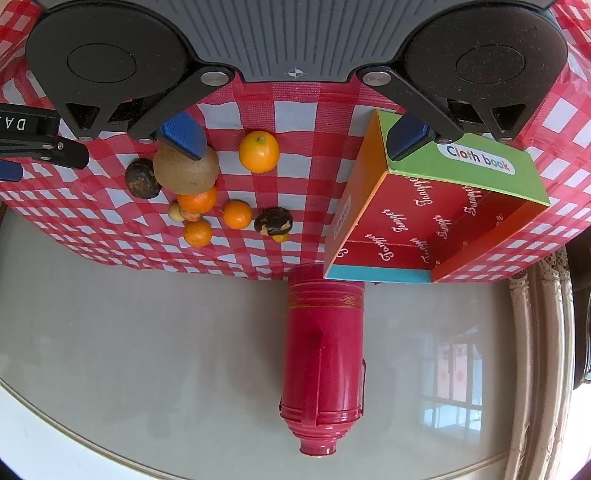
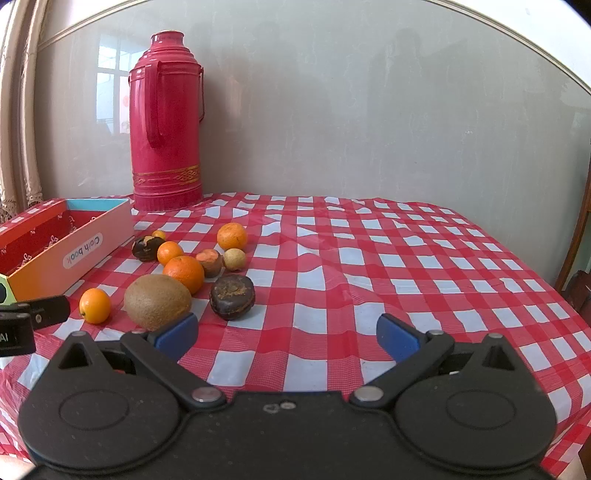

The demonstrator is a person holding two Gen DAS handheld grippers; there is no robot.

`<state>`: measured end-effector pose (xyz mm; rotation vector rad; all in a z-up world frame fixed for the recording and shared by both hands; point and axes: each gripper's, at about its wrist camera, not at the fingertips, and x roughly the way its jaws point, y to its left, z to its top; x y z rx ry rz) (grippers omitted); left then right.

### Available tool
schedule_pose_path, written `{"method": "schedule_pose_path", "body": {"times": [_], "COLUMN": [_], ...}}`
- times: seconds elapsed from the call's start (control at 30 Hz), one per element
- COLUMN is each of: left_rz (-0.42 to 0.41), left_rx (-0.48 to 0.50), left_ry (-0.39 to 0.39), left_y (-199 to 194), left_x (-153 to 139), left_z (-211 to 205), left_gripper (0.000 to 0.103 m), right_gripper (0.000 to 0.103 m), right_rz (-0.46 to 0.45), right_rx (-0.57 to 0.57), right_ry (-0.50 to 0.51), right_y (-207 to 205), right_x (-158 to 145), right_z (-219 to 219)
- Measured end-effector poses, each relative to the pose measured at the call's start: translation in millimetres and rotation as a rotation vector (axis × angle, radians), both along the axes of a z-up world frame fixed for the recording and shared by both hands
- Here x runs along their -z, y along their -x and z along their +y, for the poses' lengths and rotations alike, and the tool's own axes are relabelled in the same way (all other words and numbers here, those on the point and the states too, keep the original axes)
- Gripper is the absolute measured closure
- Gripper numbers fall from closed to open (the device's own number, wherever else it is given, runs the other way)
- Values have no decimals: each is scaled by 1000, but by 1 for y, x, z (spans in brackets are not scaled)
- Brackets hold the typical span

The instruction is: Organize fruits

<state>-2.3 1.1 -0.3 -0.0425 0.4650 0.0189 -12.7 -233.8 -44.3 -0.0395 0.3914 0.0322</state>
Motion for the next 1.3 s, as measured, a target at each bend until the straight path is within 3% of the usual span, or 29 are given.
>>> {"method": "schedule_pose_path", "body": {"times": [1.3], "left_rz": [-2], "left_rx": [2], "left_ry": [-4], "left_y": [1], "left_x": [0], "left_z": [-1], "left_gripper": [0], "right_gripper": [6], "right_rz": [0], "right_rx": [9], "right_ry": [-11], "right_y": [1], "right_x": [-1], "right_z": [-1]}}
